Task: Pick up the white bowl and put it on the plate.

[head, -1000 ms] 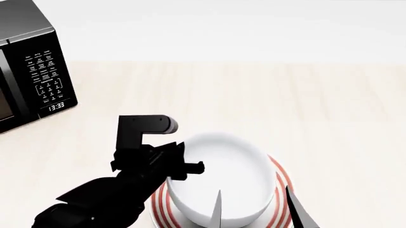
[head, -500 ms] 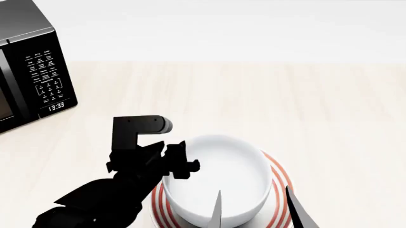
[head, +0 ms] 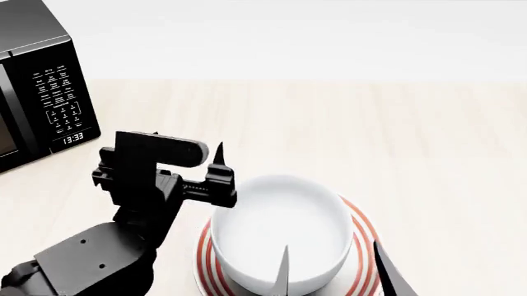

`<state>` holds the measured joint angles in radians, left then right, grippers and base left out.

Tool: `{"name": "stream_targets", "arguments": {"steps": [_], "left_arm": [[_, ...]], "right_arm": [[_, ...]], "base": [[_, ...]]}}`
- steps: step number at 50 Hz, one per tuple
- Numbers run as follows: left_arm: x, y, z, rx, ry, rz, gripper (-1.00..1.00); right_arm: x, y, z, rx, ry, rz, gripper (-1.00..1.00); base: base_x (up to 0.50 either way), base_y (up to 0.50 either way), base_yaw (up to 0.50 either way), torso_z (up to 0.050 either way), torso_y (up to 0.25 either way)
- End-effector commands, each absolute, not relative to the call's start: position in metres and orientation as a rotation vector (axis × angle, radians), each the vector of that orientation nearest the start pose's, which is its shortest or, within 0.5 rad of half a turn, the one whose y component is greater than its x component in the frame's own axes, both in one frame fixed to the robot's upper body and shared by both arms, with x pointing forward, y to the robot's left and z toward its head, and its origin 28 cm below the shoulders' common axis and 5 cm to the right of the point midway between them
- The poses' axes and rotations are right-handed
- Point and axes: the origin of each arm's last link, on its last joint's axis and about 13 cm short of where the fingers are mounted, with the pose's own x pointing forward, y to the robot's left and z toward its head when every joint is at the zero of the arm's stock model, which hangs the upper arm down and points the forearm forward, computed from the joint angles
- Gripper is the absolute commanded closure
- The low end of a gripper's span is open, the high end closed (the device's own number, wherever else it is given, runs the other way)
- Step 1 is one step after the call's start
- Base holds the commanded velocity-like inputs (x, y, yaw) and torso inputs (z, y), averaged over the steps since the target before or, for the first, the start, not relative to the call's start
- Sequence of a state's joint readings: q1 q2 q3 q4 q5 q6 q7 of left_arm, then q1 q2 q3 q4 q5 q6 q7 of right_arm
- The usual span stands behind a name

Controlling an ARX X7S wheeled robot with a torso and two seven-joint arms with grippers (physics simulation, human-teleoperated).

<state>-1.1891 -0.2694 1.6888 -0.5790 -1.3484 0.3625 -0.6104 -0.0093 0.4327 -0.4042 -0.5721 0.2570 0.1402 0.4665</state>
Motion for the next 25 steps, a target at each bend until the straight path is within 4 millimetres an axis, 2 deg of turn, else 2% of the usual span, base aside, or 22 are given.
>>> {"name": "stream_targets", "arguments": {"steps": [1,7,25], "left_arm": [[0.316,0.147,0.141,0.018,-0.191,-0.159,-1.00],[0.291,0.152,0.150,0.059,-0.305,-0.124,-1.00],[0.242,0.174,0.150,0.151,-0.545,-0.028,-1.00]], "right_arm": [[0.178,-0.089,0.109,-0.046,-0.300,0.063,-1.00],[0.177,-0.090,0.112,-0.047,-0.309,0.055,-1.00],[0.173,-0.088,0.123,-0.049,-0.339,0.058,-1.00]], "base": [[0.00,0.00,0.00,0.000,0.000],[0.00,0.00,0.00,0.000,0.000],[0.00,0.00,0.00,0.000,0.000]]}}
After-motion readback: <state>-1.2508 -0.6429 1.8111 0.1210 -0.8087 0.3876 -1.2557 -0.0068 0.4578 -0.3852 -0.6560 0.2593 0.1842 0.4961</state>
